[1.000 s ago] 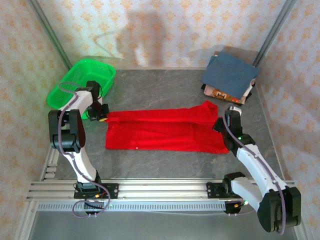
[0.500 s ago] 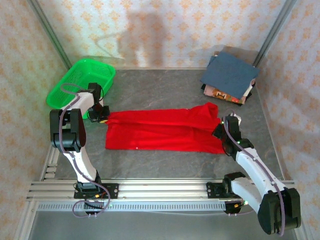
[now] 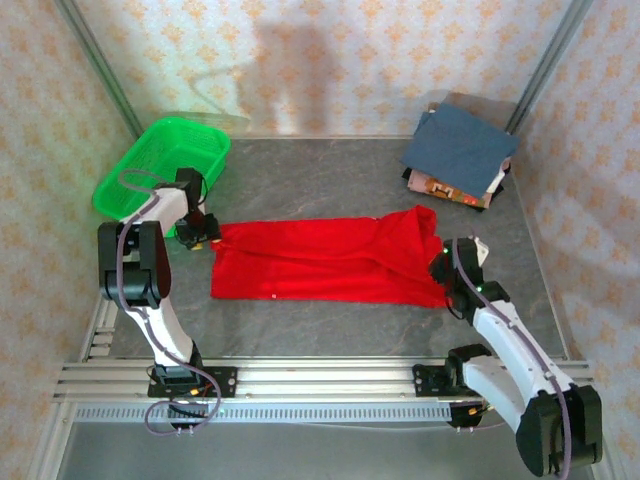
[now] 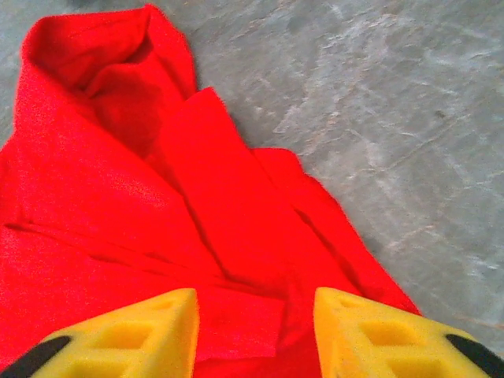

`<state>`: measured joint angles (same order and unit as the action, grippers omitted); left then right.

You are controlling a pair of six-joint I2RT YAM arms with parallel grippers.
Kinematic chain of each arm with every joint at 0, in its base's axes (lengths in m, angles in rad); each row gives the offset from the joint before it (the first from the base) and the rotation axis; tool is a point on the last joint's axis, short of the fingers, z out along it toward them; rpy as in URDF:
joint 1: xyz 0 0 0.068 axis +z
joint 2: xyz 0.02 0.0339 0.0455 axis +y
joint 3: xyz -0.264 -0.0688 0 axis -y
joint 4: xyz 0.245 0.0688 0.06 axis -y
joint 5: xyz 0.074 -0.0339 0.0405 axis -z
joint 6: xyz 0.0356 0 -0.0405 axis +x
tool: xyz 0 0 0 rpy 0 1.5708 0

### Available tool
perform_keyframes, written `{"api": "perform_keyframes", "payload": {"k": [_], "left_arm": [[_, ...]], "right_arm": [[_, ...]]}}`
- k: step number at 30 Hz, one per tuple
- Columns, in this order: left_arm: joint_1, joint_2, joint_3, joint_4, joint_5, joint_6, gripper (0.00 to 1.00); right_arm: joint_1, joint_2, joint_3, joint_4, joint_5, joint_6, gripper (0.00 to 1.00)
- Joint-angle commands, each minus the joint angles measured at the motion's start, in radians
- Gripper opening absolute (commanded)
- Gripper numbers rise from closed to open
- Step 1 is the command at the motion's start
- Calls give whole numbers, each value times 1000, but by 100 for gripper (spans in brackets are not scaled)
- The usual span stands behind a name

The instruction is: Fold and stack the t-shirts

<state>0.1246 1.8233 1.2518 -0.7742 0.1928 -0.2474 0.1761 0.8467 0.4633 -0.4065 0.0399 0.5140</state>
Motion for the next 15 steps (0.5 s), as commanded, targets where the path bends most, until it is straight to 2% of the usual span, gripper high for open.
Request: {"api": "perform_keyframes", "payload": {"k": [1,3,6,9,13,15], "left_arm": [[2,-100,2,-29,-49,-71,48],[-11,-139,19,-31,-41,-95,50],[-72,-186,55,-26,-39,-123,53],[-172,-189,112,-16,-21,-128,55],[-283,-164,140,82,98,-147,56],[-328,-151,146,137,146,-153,59]], "right_arm": [[4,-34,8,-102,81,96,53],[4,-39,38,-139,101,106,54],[5,-29,84,-54,16,22,60],[4,40,136,57,-156,-67,65],[5,261,250,94,-471,-190,64],[4,393,310,67,-551,-251,62]]}}
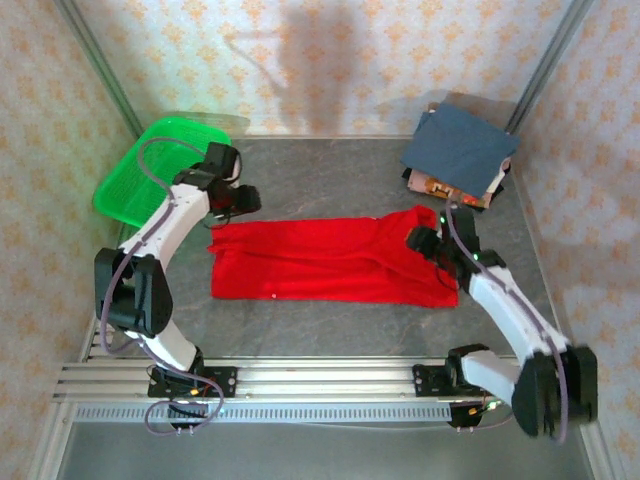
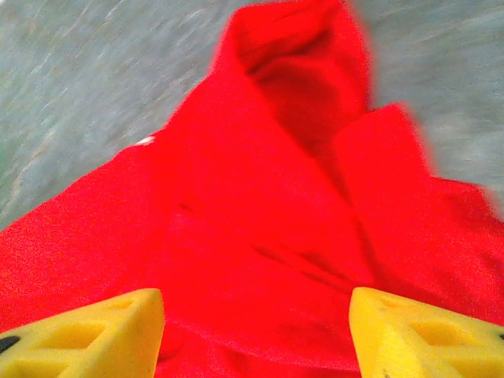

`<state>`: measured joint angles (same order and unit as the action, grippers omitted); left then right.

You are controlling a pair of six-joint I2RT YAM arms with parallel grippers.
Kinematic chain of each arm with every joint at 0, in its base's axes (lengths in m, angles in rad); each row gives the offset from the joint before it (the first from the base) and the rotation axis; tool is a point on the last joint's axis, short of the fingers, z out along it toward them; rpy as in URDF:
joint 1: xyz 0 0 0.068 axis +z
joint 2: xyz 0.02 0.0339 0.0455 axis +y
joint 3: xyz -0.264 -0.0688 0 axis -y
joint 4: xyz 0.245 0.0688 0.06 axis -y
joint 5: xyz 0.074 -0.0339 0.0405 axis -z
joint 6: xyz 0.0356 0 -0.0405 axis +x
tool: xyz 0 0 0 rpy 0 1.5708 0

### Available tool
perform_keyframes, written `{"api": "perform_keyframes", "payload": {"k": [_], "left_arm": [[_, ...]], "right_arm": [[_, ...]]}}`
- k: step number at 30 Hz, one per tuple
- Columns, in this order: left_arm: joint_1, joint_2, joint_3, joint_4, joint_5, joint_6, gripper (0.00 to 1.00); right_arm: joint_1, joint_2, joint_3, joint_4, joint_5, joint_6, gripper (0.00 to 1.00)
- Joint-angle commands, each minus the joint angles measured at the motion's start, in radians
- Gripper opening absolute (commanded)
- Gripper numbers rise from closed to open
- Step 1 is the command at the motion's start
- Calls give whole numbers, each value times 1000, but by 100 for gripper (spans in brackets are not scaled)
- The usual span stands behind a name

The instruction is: Fold and stack the t-shirts

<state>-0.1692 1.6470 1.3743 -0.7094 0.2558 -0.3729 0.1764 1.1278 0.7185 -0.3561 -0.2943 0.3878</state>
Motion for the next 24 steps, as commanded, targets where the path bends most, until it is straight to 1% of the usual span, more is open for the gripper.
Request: {"api": "perform_keyframes", "payload": {"k": [1,2,4,7,11,15,18,24], "left_arm": [[-53,32,25,102,110,-30,60],[-73,40,30,125,128,-27,62],[-106,63,42,136,142,-12,63],[-135,80,29,170,173,-12,64],[-159,82,-15,188,180,-12,64],[-178,58,-79,199,173,-22,63],[-184,18,-133,219,162,-34,63],[-186,-80,-194,224,132,-56,63]], "right_arm": [[4,174,84,-3,-235,-161,61],[5,233,110,-14,-249,-195,60],[4,321,151,-11,-268,-247,60],[4,416,211,-9,-283,-301,60],[4,518,298,-30,-277,-364,58],[5,589,382,-83,-284,-433,57],[5,636,431,-128,-304,-477,55],[5,674,438,-123,-315,-489,50]]}}
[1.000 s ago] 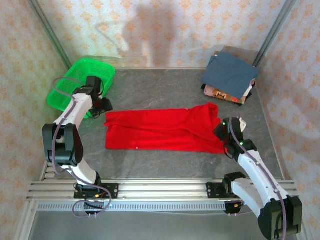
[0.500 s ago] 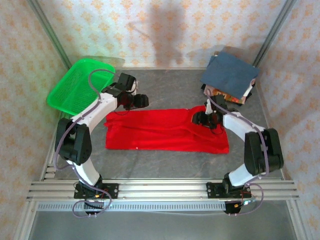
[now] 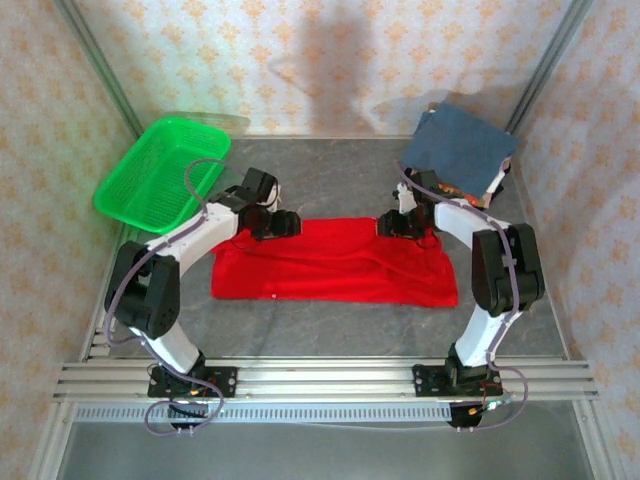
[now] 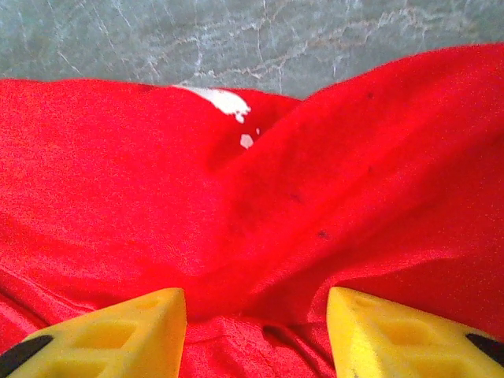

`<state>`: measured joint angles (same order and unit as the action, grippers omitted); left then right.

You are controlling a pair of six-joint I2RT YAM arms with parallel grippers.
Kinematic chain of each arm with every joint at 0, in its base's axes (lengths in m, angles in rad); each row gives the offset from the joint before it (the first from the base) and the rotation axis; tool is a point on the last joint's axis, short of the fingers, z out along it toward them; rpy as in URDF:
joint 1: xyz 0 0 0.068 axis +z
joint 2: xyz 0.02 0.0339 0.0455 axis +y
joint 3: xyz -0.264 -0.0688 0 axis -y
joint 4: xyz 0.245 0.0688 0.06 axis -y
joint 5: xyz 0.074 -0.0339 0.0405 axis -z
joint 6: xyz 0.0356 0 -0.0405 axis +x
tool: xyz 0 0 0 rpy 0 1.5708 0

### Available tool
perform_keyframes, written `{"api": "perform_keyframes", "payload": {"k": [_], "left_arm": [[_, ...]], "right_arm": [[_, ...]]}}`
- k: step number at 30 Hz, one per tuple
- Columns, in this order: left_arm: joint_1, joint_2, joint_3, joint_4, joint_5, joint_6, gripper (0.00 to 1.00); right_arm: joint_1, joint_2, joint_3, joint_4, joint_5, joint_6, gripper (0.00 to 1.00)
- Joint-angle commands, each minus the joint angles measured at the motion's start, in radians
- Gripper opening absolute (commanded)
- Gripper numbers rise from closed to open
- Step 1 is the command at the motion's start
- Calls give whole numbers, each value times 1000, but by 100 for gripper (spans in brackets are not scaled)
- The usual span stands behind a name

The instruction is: Fold and stack the t-shirts

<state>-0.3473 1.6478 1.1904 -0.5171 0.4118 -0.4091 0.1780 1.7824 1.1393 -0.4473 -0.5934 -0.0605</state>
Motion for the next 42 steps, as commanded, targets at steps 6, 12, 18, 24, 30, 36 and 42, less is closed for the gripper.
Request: {"api": "perform_keyframes", "payload": {"k": [6,12,18,24,30,36,42], "left_arm": [[-9,-185,-21,10,-78,-30,64],[-9,-260,-5,-31,-125,-24,65],[-9,-296,24,-88,-175,-4,66],[-7,-300,32,-108,-195,15,66],[-7,-300,15,-100,-206,16,66],[-7,-287,2,-95,-215,23,66],[-7,-223,6,-78,-201,17,66]], "right_arm": [[4,56,34,-26,-18,-40,45],[8,54,29,-18,-19,-34,28],[8,-1,12,-9,14,-18,10],[7,-56,13,-54,32,-12,7],[8,-141,-42,-72,24,8,7],[10,-211,-118,-67,-21,50,9],[17,-204,-165,-39,-11,86,16]]}}
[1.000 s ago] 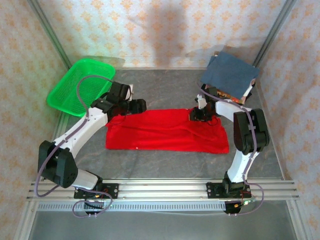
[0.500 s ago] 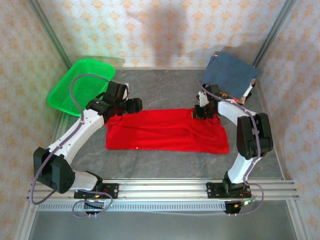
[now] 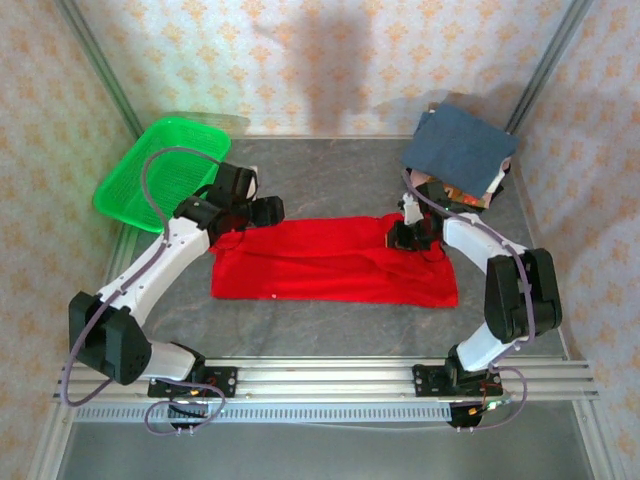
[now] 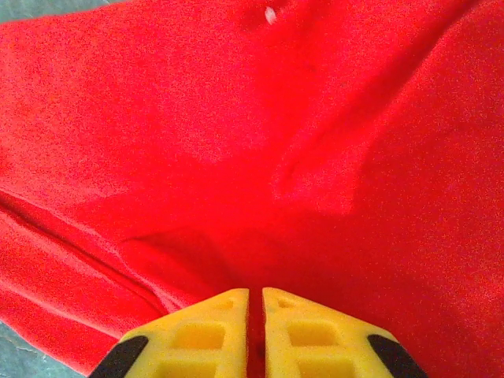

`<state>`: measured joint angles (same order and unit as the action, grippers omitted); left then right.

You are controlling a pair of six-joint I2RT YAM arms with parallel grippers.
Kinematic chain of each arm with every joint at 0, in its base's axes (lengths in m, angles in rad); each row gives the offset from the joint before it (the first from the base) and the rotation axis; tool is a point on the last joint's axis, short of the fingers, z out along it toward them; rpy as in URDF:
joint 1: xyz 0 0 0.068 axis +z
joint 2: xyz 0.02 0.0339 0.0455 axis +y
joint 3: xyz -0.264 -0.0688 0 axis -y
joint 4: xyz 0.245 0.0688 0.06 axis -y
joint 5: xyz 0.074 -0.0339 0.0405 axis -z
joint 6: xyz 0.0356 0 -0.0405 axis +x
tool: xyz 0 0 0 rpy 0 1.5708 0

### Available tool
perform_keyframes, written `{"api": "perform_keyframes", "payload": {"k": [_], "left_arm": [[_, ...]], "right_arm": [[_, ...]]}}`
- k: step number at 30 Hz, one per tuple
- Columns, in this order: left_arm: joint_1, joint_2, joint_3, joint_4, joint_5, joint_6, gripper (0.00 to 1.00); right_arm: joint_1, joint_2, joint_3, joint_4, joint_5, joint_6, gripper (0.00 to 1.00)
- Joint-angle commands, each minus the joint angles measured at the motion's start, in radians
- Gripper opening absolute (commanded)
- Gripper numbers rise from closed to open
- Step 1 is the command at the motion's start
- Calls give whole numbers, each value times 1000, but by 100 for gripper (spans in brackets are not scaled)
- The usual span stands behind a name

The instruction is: Fold and stack the t-shirts

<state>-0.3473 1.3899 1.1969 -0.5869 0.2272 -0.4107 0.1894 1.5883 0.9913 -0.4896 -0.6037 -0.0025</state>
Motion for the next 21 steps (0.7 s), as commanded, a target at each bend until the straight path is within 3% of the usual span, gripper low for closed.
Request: {"api": "perform_keyframes", "payload": {"k": [1,4,9,21], "left_arm": [[-7,43,0,0,-12,14,66],[-7,66,10,7,-1,12,66],[-7,75,20,-1,-3,16,65],[-6,73,2,-5,-16,21,65]], "right_arm": [[5,-6,-18,10,9,37,17],[5,2,-16,16,20,46,22],[5,2,-16,20,2,44,21],[5,-84,-60,12,-39,75,11]]}}
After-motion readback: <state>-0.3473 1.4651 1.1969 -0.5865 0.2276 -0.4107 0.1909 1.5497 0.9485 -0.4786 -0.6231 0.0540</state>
